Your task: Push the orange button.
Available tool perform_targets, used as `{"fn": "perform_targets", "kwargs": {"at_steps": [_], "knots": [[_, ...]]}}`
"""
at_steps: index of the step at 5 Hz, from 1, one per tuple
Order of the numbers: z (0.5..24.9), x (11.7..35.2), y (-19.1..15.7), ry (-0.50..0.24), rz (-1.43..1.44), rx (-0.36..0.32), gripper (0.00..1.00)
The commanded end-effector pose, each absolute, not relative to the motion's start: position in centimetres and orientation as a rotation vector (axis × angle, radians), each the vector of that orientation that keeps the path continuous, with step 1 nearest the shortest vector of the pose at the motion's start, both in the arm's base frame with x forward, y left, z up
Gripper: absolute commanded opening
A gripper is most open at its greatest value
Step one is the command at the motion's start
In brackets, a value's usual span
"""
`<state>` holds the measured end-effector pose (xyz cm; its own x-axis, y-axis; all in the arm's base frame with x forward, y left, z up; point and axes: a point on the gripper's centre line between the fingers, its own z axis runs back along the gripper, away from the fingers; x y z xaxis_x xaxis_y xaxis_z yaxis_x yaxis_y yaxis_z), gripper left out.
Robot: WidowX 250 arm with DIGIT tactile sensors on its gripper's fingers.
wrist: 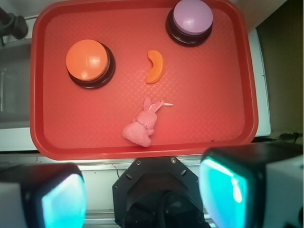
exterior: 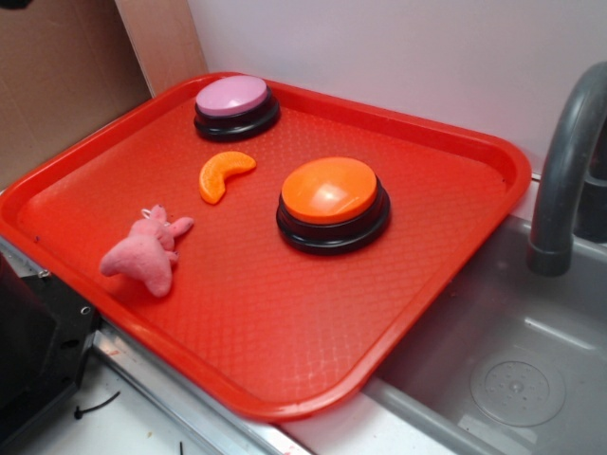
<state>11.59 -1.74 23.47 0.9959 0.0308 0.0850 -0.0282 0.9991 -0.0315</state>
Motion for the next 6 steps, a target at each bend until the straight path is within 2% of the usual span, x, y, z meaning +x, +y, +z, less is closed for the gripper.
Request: {"fn": "perform_targets", "kwargs": {"at_steps": [1, 2, 5, 6], "knots": [[23.5, 11.6, -1.7, -0.086, 0.030, -0.030, 1.00], [19.3, 16.6, -6.3, -0.030, -0.156, -0.007, 1.00], [19.3, 16.6, -6.3, -0.030, -0.156, -0.007, 1.00], [16.1, 21.0, -7.0, -0.102, -0.353, -0.048, 1.00]]}}
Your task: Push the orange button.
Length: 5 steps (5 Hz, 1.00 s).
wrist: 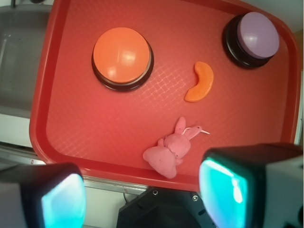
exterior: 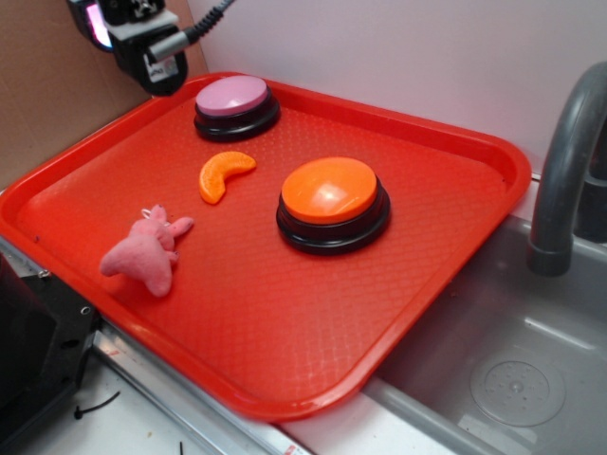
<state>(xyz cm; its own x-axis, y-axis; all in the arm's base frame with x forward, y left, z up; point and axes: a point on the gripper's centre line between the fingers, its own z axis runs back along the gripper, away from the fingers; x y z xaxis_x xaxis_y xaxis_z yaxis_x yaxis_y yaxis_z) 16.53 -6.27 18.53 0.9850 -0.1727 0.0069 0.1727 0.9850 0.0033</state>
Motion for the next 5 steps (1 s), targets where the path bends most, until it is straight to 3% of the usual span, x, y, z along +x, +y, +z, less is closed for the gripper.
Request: {"fn": "perform_targets", "kwargs": {"at_steps": [1, 2, 3, 4, 5], "knots": [[12.5, 26.0, -9.4, -0.139, -0.397, -0.049, 1.00], [10.2, 28.8, -10.1, -0.105, -0.437, -0.044, 1.00], [8.6, 29.0, -10.9, -0.069, -0.473, -0.025, 1.00], [7.4, 28.2, -11.7, -0.013, -0.491, -0.009, 1.00], [6.7, 26.8, -11.5, -0.006, -0.488, 0.018, 1.00]]}}
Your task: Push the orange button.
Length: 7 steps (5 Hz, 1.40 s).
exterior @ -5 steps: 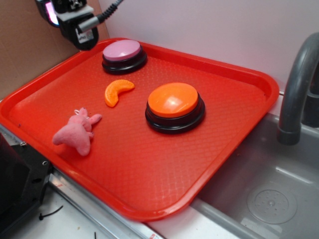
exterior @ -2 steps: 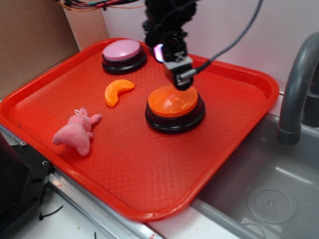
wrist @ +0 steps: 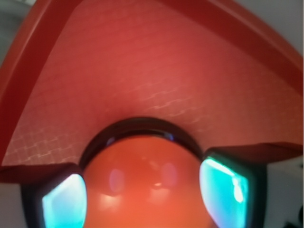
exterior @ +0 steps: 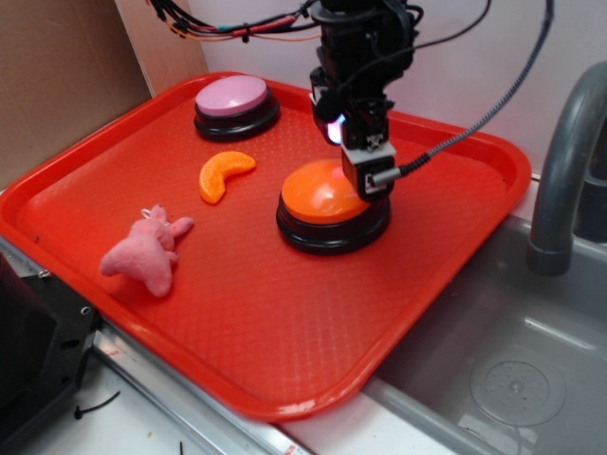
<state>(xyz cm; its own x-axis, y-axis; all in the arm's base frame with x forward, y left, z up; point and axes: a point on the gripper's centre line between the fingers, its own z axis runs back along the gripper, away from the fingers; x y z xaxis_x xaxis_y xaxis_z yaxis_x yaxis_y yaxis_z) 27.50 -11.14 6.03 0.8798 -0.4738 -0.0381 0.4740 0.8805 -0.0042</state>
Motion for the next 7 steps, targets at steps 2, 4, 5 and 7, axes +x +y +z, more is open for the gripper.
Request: {"fn": "perform_targets", "kwargs": {"at_steps": [2, 4, 5, 7], "knots": [[6.2, 26.1, -10.8, 0.017, -0.473, 0.019, 1.00], [9.5, 27.1, -10.7, -0.044, -0.456, 0.024, 1.00], [10.8, 27.4, -10.3, -0.063, -0.442, 0.026, 1.00], [12.6, 26.6, -9.7, -0.044, -0.397, 0.048, 1.00]]}}
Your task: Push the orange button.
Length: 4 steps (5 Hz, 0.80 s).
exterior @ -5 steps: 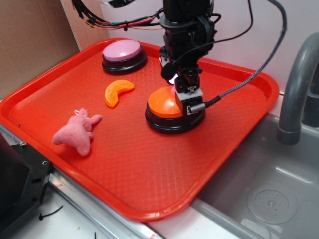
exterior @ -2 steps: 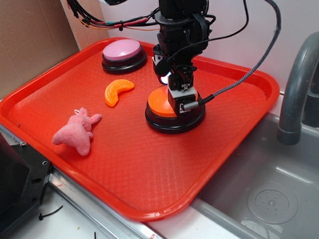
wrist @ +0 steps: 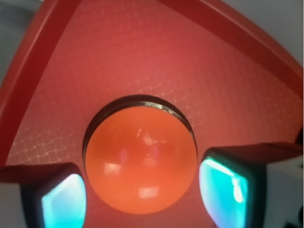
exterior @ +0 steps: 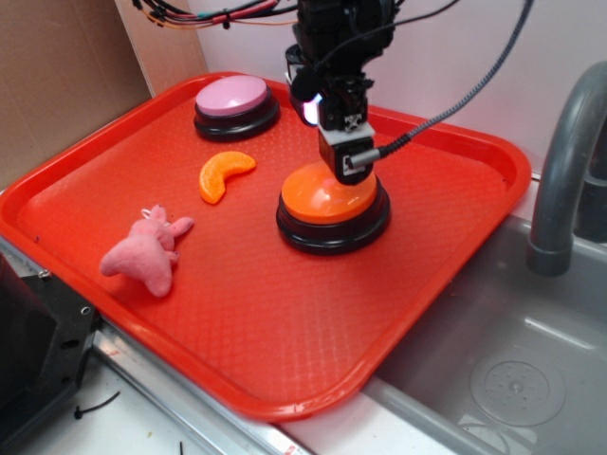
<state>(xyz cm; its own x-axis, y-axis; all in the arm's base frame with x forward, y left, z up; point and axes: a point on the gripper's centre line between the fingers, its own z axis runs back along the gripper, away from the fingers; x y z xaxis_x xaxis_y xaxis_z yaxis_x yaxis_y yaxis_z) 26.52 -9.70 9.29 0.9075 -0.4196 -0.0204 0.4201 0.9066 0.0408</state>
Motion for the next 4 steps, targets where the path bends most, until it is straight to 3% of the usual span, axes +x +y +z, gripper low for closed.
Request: {"fn": "perform_targets", "kwargs": {"at_steps": [1, 4], "knots": [[13.4, 26.4, -9.6, -0.053, -0.385, 0.053, 1.00], [15.5, 26.0, -9.1, -0.060, -0.355, 0.061, 1.00]]}}
